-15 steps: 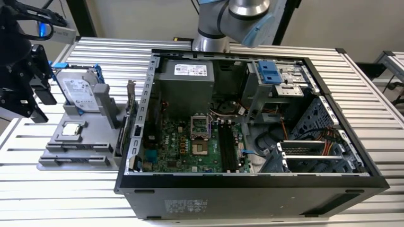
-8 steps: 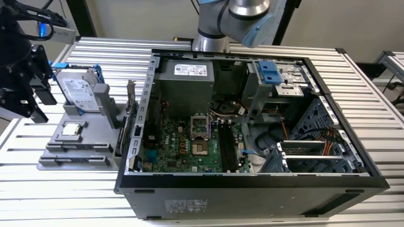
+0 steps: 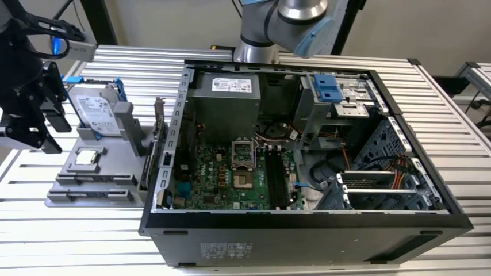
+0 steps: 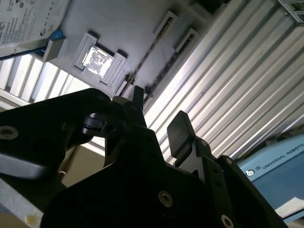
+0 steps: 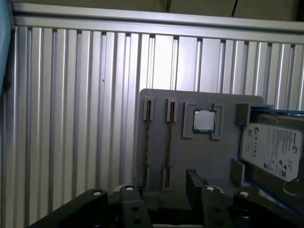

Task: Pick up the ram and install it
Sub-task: 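Pick up the ram and move it above insertion slot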

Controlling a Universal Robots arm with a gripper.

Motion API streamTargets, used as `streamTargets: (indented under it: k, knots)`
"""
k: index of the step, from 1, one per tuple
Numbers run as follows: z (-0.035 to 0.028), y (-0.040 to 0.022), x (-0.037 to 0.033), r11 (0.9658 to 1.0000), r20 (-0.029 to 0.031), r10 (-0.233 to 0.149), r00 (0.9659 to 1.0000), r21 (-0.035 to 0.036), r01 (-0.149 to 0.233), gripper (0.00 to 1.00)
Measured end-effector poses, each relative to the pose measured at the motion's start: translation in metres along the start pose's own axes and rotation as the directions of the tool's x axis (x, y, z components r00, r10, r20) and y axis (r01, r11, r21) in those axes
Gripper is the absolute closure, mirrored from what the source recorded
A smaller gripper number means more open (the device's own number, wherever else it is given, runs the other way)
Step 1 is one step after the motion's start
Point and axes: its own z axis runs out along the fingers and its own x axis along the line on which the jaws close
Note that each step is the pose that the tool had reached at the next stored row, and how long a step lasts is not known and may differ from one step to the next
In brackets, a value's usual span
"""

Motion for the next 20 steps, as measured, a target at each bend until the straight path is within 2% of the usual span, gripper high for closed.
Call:
streamTargets:
  k: [20]
  knots:
    - [0.0364,-0.0001,0.0019,1.0,0.0001,0.002,1.0,0.0,-0.002,0.0]
